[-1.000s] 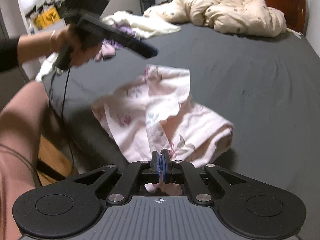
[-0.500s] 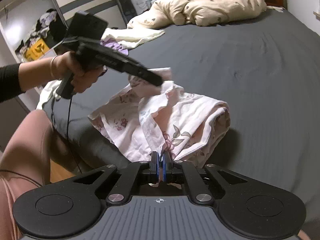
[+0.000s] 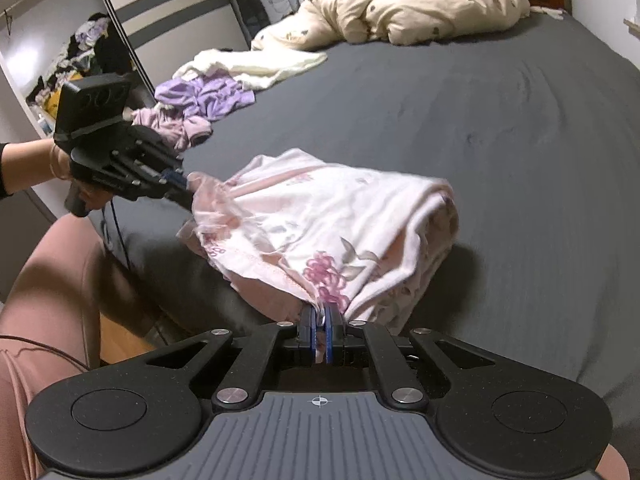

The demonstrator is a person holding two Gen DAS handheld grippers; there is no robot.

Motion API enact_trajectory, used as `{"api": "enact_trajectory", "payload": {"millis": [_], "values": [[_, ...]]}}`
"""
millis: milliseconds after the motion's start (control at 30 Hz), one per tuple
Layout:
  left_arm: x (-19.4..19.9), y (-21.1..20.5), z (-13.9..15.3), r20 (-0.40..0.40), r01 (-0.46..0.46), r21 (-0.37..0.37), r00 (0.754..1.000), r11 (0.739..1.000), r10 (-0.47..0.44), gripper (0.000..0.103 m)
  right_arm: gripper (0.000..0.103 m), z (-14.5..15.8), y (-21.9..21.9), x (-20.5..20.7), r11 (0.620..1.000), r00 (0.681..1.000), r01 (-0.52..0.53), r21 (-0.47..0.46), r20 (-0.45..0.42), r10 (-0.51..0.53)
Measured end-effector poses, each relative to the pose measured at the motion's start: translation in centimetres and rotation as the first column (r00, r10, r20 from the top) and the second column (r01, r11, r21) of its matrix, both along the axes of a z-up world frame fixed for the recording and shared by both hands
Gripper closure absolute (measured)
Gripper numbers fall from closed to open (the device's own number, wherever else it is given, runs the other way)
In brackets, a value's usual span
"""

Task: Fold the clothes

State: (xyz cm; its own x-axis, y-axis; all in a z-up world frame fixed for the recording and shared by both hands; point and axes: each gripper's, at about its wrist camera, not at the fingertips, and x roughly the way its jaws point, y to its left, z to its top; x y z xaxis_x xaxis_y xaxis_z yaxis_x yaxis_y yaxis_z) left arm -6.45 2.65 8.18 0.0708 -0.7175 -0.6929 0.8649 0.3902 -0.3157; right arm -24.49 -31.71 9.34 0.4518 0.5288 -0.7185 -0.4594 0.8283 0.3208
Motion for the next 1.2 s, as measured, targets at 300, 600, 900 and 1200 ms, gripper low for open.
{"api": "enact_trajectory", "payload": {"millis": [300, 600, 900, 1200], "values": [[-1.4, 1.9, -0.1, -0.048, -0.046, -0.063, 0.998, 0.997, 0.043, 0.077, 0.099, 0.5, -0.1, -1.1, 0.992, 1.0, 0.0, -0.126, -0.008, -0.001], [-3.7, 2.5, 2.1, 0.03, -0.039, -0.106, 0.999, 0.994, 0.043, 0.048, 0.099, 3.1, 3.4, -2.1, 0.988, 0.991, -0.009, -0.156, 0.129, 0.03], [-6.1, -2.4, 1.0, 0.307, -0.04, 0.075, 0.951, 0.996, 0.015, 0.048, 0.099, 1.3, 7.7, -2.7, 0.931, 0.978, -0.05, -0.362, 0.172, 0.119], [-7.6, -2.4, 0.5, 0.373, -0.18, 0.118, 0.919, 0.976, 0.125, 0.048, 0.099, 0.1, 9.3, -3.7, 0.882, 0.972, -0.01, -0.472, 0.202, 0.119]]}}
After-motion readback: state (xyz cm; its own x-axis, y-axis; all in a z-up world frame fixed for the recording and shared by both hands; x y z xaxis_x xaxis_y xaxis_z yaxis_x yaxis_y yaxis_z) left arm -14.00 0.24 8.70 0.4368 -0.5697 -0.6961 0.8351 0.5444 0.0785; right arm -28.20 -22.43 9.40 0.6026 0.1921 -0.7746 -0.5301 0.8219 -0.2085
